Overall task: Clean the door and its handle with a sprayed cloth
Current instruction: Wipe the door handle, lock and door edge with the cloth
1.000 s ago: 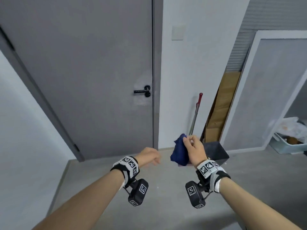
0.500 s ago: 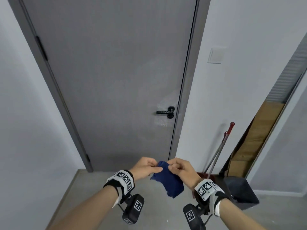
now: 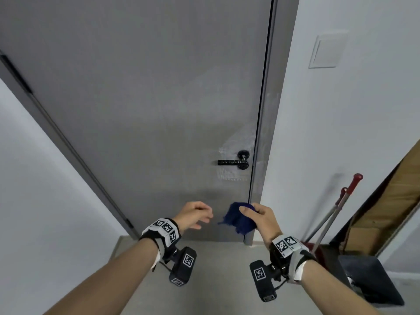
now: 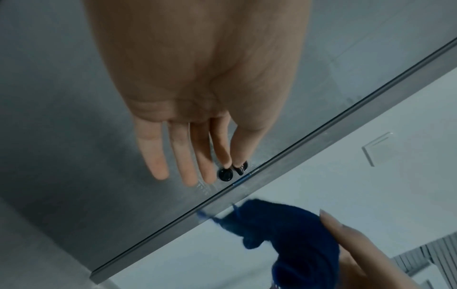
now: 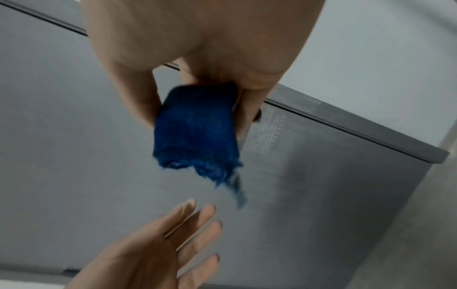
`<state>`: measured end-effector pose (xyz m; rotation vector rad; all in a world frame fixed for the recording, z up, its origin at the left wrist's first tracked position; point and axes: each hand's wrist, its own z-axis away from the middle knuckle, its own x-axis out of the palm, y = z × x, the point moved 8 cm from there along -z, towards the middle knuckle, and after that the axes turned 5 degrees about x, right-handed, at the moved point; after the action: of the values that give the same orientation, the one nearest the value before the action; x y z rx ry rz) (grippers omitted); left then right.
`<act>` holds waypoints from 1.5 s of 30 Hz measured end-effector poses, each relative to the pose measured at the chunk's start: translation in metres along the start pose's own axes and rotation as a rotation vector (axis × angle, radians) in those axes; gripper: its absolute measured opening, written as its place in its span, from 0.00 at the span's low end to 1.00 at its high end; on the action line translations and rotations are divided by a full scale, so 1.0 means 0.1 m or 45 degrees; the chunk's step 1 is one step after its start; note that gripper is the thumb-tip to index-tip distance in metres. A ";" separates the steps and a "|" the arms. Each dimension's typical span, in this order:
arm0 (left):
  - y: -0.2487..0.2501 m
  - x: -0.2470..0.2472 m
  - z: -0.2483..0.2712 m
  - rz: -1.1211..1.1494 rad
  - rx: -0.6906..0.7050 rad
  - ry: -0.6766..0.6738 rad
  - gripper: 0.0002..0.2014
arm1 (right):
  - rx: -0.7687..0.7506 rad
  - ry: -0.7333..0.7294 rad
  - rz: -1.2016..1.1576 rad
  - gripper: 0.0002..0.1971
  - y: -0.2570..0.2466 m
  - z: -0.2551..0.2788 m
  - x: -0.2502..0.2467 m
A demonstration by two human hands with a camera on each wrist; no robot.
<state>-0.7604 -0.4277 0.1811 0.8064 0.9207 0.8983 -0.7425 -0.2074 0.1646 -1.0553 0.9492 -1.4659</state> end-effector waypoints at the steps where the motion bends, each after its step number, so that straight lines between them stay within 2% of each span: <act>1: 0.03 -0.01 -0.11 0.011 -0.014 -0.003 0.08 | -0.026 0.086 0.022 0.09 -0.06 -0.11 -0.10; 3: 0.08 -0.02 -0.31 0.029 -0.033 -0.021 0.09 | -0.075 0.232 0.040 0.17 -0.16 -0.34 -0.31; 5: 0.13 -0.07 -0.50 0.036 -0.042 -0.022 0.10 | -0.096 0.342 0.046 0.20 -0.26 -0.55 -0.48; 10: 0.25 -0.22 -1.00 0.059 -0.033 -0.003 0.09 | -0.108 0.469 0.072 0.19 -0.47 -1.06 -0.66; 16: 0.36 -0.42 -1.86 0.078 -0.009 -0.013 0.08 | -0.086 0.575 0.327 0.10 -0.43 -1.71 -0.78; 21: 0.38 -0.54 -2.57 0.037 -0.010 0.047 0.08 | -0.147 0.698 0.546 0.05 -0.54 -2.01 -0.79; 24: 0.36 -0.47 -2.83 0.023 0.008 -0.012 0.12 | -0.256 0.635 0.725 0.14 -0.56 -2.15 -0.68; 26: 0.41 -0.40 -2.93 -0.002 0.118 -0.078 0.19 | -0.285 0.533 0.847 0.20 -0.50 -2.27 -0.54; 28: 0.42 -0.35 -2.95 -0.040 0.229 -0.107 0.22 | -0.315 0.425 0.960 0.21 -0.39 -2.37 -0.37; 30: 0.37 -0.37 -2.96 -0.046 0.305 -0.083 0.19 | -0.382 0.347 1.052 0.22 -0.28 -2.43 -0.20; 33: 0.33 -0.43 -3.00 -0.015 0.375 -0.071 0.16 | -0.467 0.403 1.253 0.29 -0.17 -2.48 -0.12; 36: 0.32 -0.45 -3.01 -0.017 0.368 -0.077 0.14 | -0.565 0.411 1.417 0.38 -0.08 -2.48 -0.09; 39: 0.33 -0.45 -3.03 -0.017 0.358 -0.071 0.14 | -0.697 0.366 1.540 0.37 -0.13 -2.44 0.04; 42: 0.34 -0.45 -3.06 -0.009 0.368 -0.055 0.12 | -0.792 0.225 1.625 0.36 -0.16 -2.44 0.39; 45: 0.31 -0.45 -3.05 -0.054 0.336 -0.109 0.10 | -0.811 0.102 1.556 0.37 -0.19 -2.53 0.77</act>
<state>-1.0594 -0.3970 0.1050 1.0392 0.9897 0.7078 -0.9945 -0.2750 0.1168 -0.5727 1.7437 -0.1785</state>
